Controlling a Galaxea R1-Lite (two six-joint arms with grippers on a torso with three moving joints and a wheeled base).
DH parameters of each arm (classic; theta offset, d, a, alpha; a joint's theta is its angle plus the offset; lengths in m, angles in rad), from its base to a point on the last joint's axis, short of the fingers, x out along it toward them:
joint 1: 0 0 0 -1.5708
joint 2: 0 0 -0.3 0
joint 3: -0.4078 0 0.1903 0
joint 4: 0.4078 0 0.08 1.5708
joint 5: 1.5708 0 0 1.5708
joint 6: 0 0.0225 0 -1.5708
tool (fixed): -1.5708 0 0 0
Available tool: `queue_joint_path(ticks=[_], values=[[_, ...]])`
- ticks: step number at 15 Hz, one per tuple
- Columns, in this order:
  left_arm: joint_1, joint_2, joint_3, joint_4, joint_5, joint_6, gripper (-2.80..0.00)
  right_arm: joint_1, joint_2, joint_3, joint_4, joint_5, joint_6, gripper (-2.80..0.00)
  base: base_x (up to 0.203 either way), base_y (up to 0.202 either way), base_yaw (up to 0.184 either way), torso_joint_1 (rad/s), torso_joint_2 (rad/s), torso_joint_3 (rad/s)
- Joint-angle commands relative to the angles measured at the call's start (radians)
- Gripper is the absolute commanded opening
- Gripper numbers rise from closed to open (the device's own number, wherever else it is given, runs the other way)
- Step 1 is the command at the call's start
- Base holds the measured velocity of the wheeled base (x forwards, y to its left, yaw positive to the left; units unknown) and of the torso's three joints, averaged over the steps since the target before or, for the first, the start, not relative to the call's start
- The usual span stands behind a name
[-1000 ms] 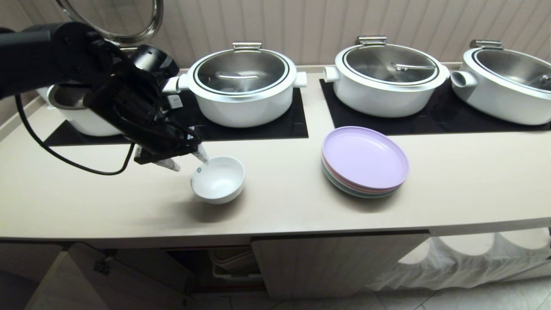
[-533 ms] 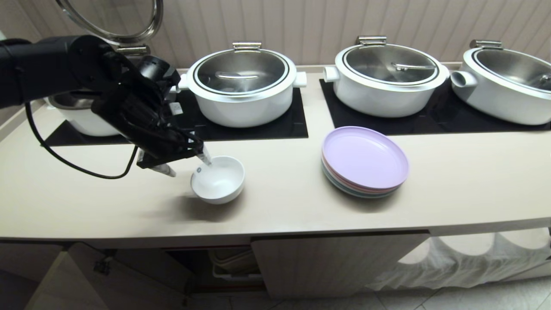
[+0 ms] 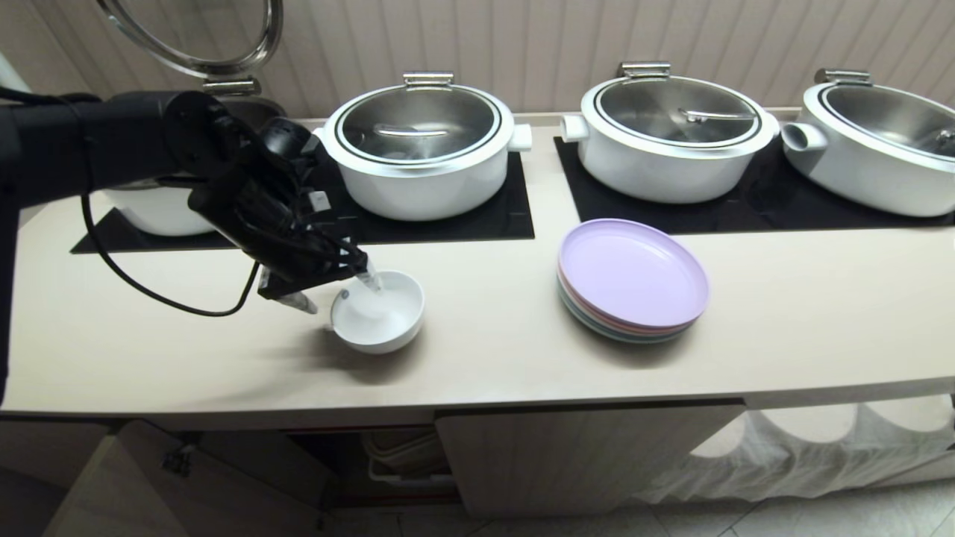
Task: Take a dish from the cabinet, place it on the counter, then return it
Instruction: Pick up the bowl from the table
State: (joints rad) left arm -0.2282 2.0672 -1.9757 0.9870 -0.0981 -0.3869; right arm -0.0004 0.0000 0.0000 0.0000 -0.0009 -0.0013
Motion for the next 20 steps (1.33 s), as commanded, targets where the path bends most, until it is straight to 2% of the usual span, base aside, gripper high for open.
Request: queue_joint_path(ticks=[1,16,17,18,20], values=[[0.0,0.017,0.0,0.005,0.001,-0.002,0.0,0.0,0.0,0.0,0.0,-0.001,0.0,-2.8,0.0,0.0,0.0,0.0,0.0,0.0],[-0.02,0.033,0.002,0.0,-0.002,-0.004,0.0,0.0,0.0,0.0,0.0,-0.001,0.0,-2.8,0.0,0.0,0.0,0.0,0.0,0.0],[-0.022,0.033,0.002,-0.004,-0.002,-0.004,-2.61,0.0,0.0,0.0,0.0,-0.001,0.0,-2.8,0.0,0.0,0.0,0.0,0.0,0.0],[-0.022,0.033,0.002,-0.004,-0.002,-0.004,-2.8,0.0,0.0,0.0,0.0,-0.001,0.0,-2.8,0.0,0.0,0.0,0.0,0.0,0.0],[-0.022,0.043,0.001,-0.004,0.004,-0.003,-2.8,0.0,0.0,0.0,0.0,-0.001,0.0,-2.8,0.0,0.0,0.0,0.0,0.0,0.0]])
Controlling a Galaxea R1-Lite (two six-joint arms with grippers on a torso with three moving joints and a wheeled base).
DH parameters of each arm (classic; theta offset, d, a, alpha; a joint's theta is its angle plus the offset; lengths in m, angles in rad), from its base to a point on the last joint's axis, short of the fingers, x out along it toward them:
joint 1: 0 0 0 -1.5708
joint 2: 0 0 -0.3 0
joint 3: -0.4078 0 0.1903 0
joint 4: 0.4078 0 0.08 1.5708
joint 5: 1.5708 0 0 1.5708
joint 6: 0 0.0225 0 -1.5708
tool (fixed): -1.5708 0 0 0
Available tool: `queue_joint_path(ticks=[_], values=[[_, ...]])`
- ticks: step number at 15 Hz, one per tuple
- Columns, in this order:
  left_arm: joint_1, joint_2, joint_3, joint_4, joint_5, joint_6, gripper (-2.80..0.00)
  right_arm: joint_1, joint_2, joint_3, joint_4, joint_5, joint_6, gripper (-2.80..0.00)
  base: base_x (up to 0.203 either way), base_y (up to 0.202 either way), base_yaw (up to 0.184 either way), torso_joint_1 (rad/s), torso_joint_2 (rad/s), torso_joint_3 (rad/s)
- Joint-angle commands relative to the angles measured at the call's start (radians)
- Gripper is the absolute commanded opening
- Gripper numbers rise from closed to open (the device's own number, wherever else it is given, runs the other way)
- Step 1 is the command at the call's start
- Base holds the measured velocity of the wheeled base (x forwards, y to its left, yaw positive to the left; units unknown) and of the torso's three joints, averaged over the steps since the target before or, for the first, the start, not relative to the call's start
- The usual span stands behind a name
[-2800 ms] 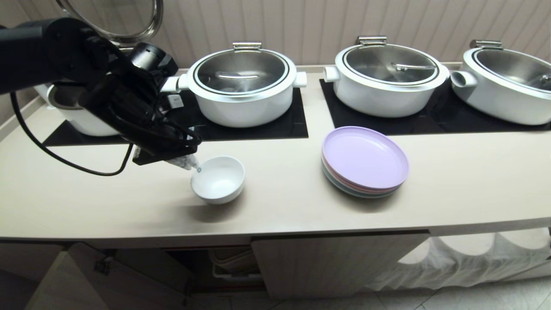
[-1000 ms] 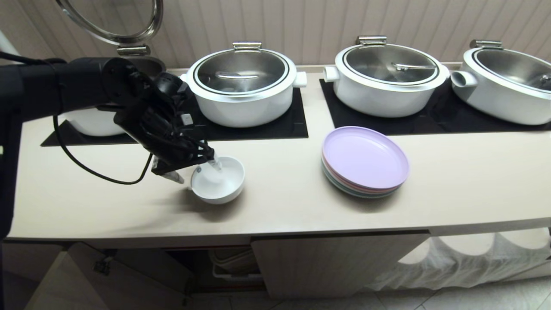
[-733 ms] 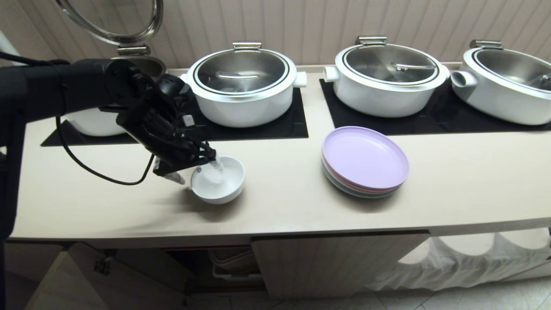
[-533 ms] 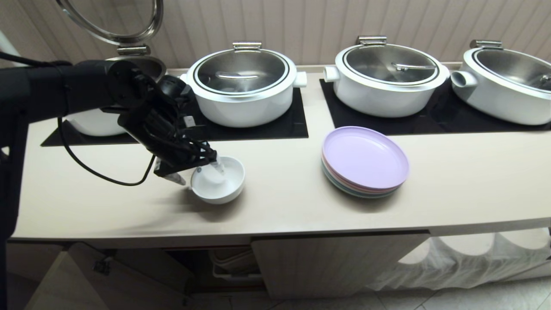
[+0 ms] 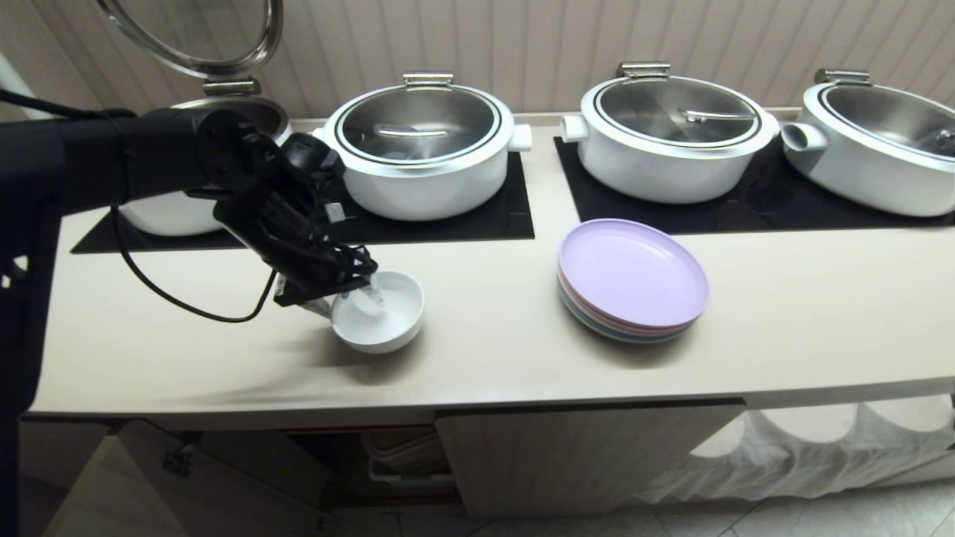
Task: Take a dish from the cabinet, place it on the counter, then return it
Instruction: Pick up the bowl from the table
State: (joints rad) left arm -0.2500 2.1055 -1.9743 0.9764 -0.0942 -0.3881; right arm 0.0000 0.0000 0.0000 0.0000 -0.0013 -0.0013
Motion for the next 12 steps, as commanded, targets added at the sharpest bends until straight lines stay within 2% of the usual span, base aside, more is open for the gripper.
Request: queue_joint_path(ticks=[1,12], values=[[0.0,0.005,0.0,0.007,0.002,-0.005,-2.8,0.0,0.0,0.0,0.0,0.0,0.0,-2.8,0.0,0.0,0.0,0.0,0.0,0.0],[-0.016,-0.007,0.002,0.016,0.002,-0.01,-2.8,0.0,0.0,0.0,0.0,0.0,0.0,-2.8,0.0,0.0,0.0,0.0,0.0,0.0]])
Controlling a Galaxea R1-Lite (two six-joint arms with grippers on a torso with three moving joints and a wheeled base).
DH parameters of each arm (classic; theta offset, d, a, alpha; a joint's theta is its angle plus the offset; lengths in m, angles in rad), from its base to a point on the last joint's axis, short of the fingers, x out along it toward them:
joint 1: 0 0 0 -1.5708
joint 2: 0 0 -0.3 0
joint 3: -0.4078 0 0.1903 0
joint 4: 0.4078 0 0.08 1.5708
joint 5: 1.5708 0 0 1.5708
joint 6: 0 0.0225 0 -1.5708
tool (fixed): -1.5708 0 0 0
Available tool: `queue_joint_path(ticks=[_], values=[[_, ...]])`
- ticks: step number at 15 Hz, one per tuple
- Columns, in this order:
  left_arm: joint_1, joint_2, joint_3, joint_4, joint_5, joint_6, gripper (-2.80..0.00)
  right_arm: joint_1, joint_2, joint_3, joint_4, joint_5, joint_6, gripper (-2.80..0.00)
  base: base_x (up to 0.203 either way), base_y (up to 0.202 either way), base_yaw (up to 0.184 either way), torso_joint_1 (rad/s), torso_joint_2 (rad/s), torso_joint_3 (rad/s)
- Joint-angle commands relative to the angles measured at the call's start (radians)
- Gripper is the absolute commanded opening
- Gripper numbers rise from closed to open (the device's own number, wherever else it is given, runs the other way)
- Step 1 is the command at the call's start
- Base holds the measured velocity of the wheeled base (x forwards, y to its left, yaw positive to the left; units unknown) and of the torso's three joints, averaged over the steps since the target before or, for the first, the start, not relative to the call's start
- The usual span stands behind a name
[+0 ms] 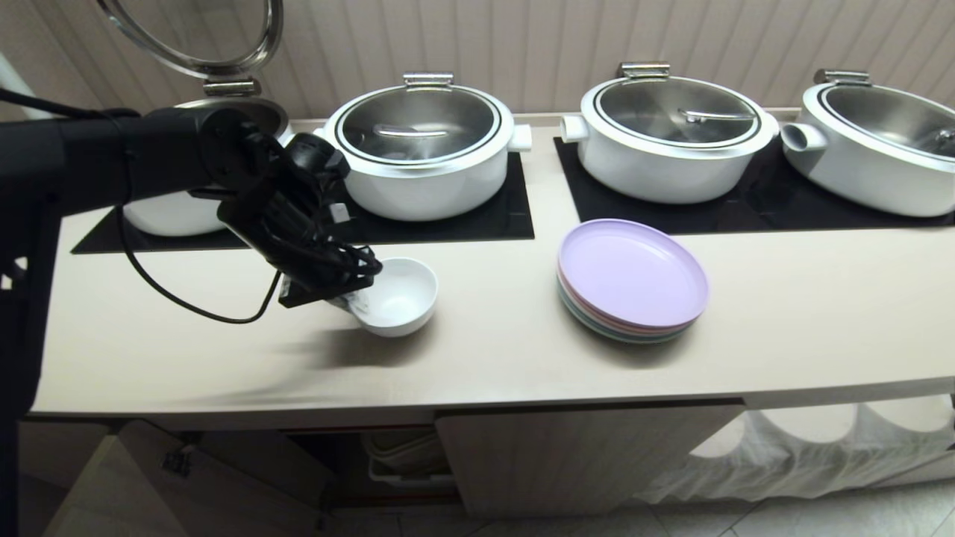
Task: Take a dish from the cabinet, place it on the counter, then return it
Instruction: Pick up the bowl from the table
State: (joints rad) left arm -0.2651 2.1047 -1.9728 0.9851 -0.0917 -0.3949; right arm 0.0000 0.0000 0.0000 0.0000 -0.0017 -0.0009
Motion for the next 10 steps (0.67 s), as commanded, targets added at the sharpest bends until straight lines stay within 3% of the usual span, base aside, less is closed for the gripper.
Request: queue_joint_path(ticks=[1,5,10], values=[[-0.002,-0.012,0.003,0.007,0.0,-0.008,-2.8,0.0,0.0,0.0,0.0,0.0,-0.001,-2.8,0.0,0.0,0.0,0.0,0.0,0.0],[-0.017,-0.033,0.009,0.009,0.001,-0.084,-2.8,0.0,0.0,0.0,0.0,0.0,-0.001,-2.8,0.0,0.0,0.0,0.0,0.0,0.0],[-0.023,-0.063,0.02,0.02,0.001,-0.118,-2.8,0.0,0.0,0.0,0.0,0.0,-0.001,-2.8,0.0,0.0,0.0,0.0,0.0,0.0]])
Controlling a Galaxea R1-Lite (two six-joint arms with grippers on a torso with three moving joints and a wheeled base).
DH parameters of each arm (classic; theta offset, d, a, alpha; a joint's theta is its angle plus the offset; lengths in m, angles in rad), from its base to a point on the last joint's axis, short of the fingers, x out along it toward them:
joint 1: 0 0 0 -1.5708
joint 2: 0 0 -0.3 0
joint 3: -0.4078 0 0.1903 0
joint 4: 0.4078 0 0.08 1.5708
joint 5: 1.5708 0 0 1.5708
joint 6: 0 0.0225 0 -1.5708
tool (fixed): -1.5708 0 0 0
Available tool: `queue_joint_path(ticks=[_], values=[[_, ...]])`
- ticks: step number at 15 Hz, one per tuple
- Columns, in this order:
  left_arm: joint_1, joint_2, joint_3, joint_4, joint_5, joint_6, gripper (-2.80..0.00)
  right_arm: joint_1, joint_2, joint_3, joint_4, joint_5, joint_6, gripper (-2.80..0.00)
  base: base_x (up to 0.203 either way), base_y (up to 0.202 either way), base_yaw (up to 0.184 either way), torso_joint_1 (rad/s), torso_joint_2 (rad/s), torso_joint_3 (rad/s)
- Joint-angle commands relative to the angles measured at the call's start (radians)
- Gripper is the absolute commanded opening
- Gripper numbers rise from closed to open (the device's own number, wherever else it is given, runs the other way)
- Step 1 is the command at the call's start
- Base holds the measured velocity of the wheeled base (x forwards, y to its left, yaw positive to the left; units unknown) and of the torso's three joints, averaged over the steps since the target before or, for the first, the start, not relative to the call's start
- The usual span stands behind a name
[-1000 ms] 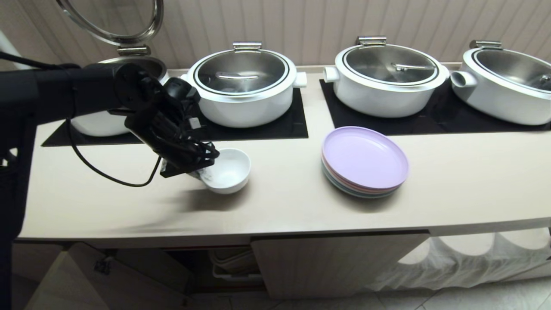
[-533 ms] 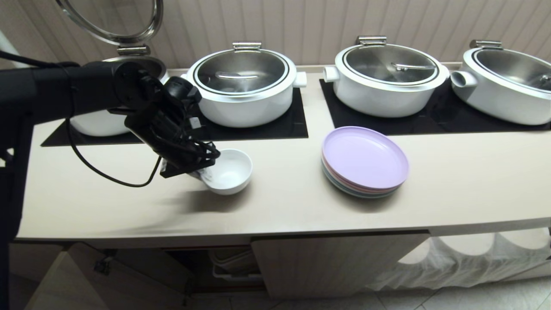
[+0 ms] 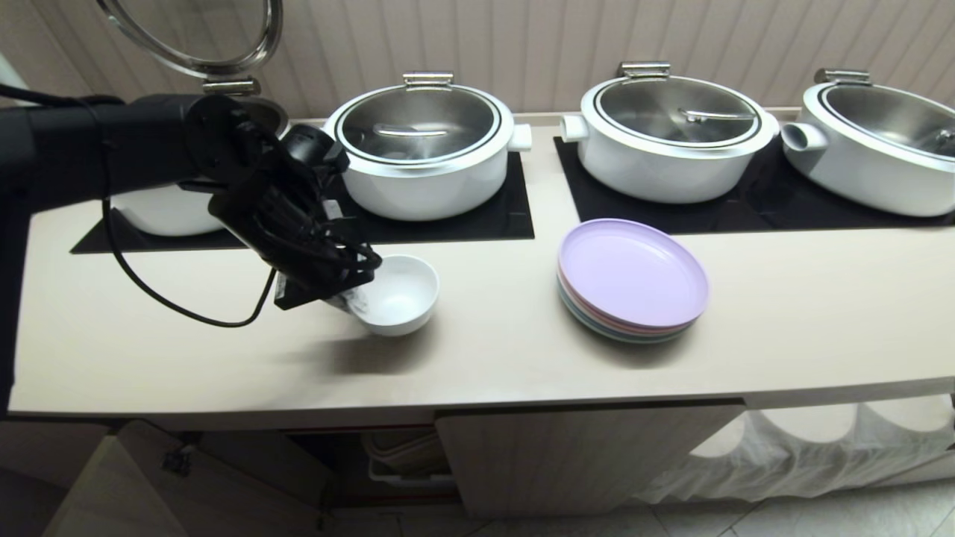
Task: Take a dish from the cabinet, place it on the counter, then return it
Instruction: Pick up the bowl from the table
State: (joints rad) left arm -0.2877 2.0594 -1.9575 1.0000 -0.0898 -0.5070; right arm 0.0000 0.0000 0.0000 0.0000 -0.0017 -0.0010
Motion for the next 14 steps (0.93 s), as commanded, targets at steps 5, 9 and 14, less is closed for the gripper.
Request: queue_joint_path(ticks=[5,9,14], values=[[-0.004,-0.088,0.101,0.003,-0.002,-0.024,-2.8,0.0,0.0,0.0,0.0,0.0,-0.001,-2.8,0.0,0.0,0.0,0.0,0.0,0.0],[-0.005,-0.154,0.184,0.003,-0.005,-0.023,-2.8,0.0,0.0,0.0,0.0,0.0,-0.001,-2.8,0.0,0.0,0.0,0.0,0.0,0.0],[-0.011,-0.239,0.28,0.003,-0.01,-0.022,-2.8,0.0,0.0,0.0,0.0,0.0,-0.001,-2.8,0.0,0.0,0.0,0.0,0.0,0.0]])
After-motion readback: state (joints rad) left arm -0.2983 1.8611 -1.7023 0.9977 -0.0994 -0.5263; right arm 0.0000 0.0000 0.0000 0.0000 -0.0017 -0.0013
